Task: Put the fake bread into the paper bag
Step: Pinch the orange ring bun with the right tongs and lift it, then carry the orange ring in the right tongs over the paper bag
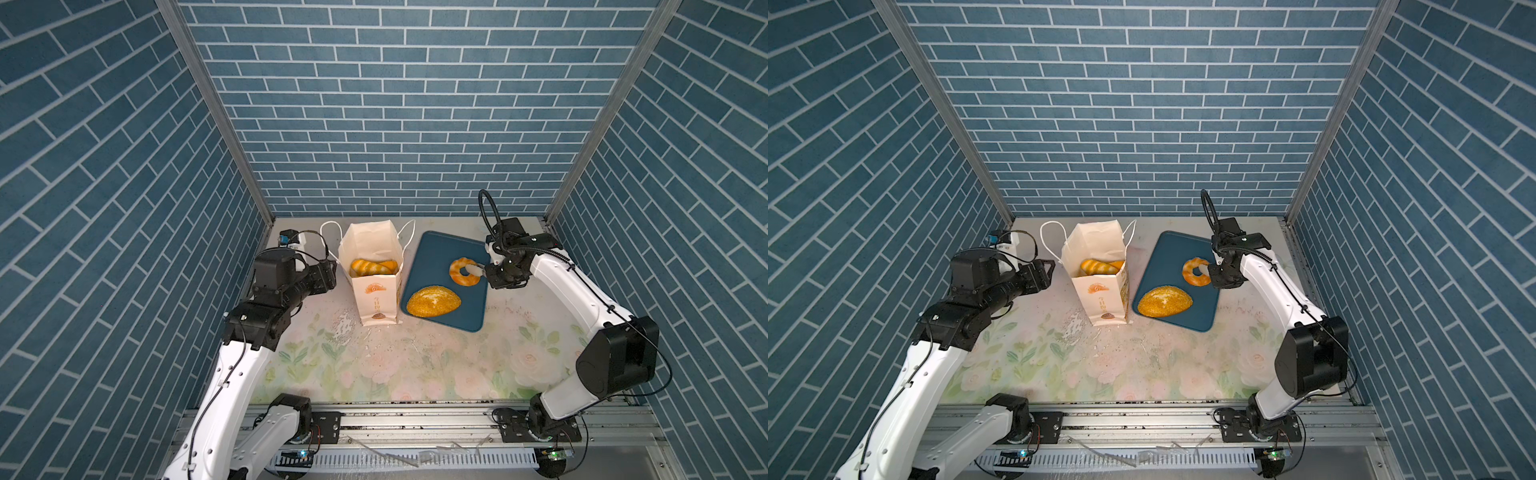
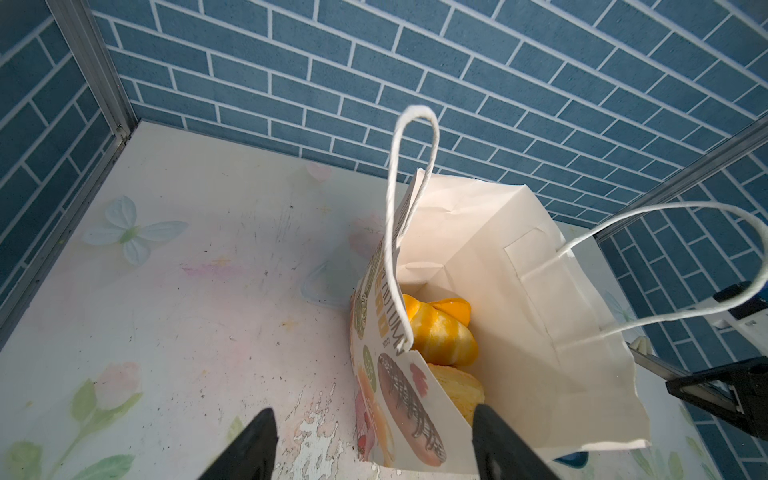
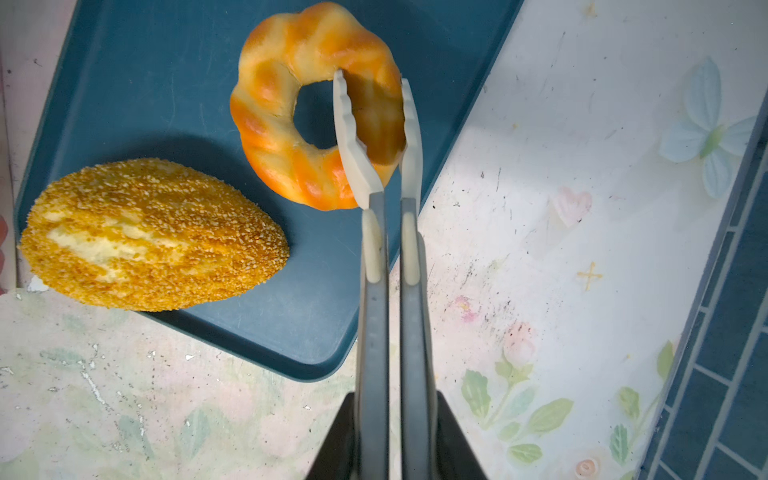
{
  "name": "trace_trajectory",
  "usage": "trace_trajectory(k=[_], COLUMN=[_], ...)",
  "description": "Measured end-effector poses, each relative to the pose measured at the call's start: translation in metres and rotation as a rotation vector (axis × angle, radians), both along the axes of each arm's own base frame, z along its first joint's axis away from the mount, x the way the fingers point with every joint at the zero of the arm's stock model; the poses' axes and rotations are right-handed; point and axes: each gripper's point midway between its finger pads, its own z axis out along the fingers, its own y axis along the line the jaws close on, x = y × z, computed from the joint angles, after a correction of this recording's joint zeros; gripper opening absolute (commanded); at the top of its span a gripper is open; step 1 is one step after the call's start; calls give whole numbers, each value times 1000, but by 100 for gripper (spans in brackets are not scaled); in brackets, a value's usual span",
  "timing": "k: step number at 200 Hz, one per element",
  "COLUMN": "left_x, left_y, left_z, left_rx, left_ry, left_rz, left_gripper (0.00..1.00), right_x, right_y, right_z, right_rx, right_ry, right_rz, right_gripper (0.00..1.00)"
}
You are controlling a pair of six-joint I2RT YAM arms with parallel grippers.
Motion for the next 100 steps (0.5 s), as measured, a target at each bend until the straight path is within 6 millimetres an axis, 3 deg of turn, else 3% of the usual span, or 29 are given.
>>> trace_trajectory(k=[21,73,100], left_x=[-1,-1,-1], left_y=[0,0,0], left_z=[-2,-1,-1], left_rx=[1,0,-1], left_ry=[4,1,1], left_rz=[0,0,0], left_gripper=[76,76,76], right_x=[1,2,-1], right_y=[1,15,26], right_z=[17,94,118], right_rx=[23,128,156], right_ry=[-48,-250,-307], right_rz=[-6,22,56], right_gripper=[18,17,16])
